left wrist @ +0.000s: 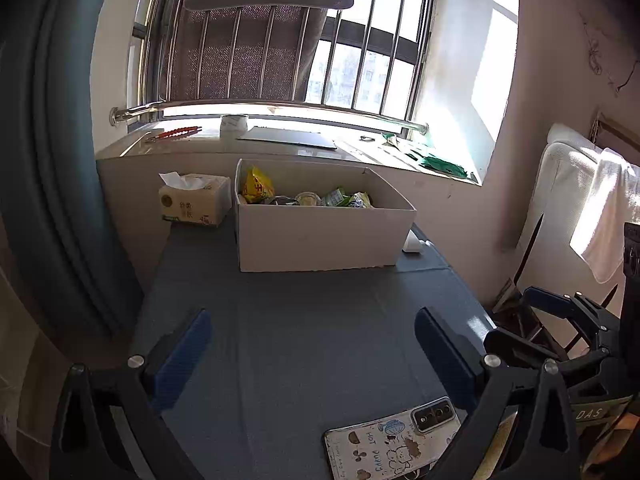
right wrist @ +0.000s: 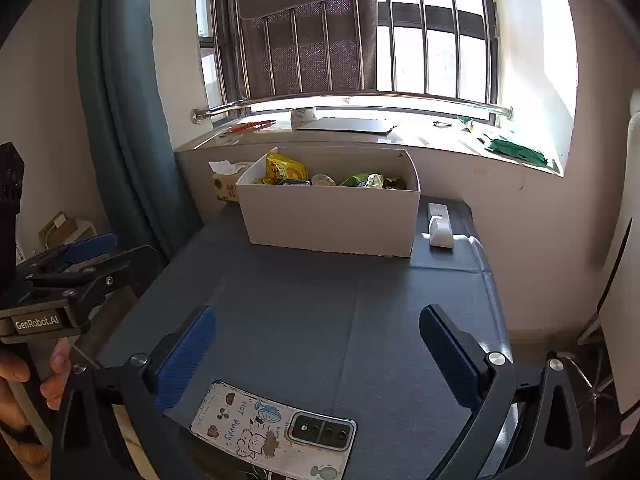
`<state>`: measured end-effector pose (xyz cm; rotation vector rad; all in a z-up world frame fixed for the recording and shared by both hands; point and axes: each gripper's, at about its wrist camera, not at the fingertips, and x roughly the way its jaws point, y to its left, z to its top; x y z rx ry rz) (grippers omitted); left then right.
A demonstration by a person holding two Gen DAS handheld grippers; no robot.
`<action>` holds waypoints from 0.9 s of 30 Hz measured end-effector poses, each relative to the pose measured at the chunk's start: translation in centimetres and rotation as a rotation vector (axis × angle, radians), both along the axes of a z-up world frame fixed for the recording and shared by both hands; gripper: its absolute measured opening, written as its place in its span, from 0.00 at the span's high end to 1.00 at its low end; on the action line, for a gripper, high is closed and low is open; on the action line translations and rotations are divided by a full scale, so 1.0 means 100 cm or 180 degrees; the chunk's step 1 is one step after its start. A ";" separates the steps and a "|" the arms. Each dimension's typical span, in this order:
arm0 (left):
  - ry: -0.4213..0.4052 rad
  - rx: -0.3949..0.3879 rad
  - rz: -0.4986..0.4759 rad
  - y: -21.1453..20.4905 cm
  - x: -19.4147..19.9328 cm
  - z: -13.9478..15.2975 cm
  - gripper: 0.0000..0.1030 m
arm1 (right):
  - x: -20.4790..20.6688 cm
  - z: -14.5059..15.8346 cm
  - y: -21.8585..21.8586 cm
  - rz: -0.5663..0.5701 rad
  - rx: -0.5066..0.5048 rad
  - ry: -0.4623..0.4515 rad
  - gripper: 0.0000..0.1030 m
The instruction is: Organize snacks
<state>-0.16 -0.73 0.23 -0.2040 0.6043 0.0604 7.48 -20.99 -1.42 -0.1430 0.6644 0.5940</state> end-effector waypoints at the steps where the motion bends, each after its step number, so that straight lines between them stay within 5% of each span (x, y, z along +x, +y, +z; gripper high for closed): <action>1: 0.0007 -0.0003 -0.0003 0.000 0.000 0.000 0.00 | 0.000 0.000 0.000 -0.0008 -0.0004 -0.0003 0.00; 27: 0.0089 0.0125 -0.0010 0.002 0.005 -0.001 0.00 | 0.002 -0.003 0.000 0.0002 0.0096 0.0129 0.00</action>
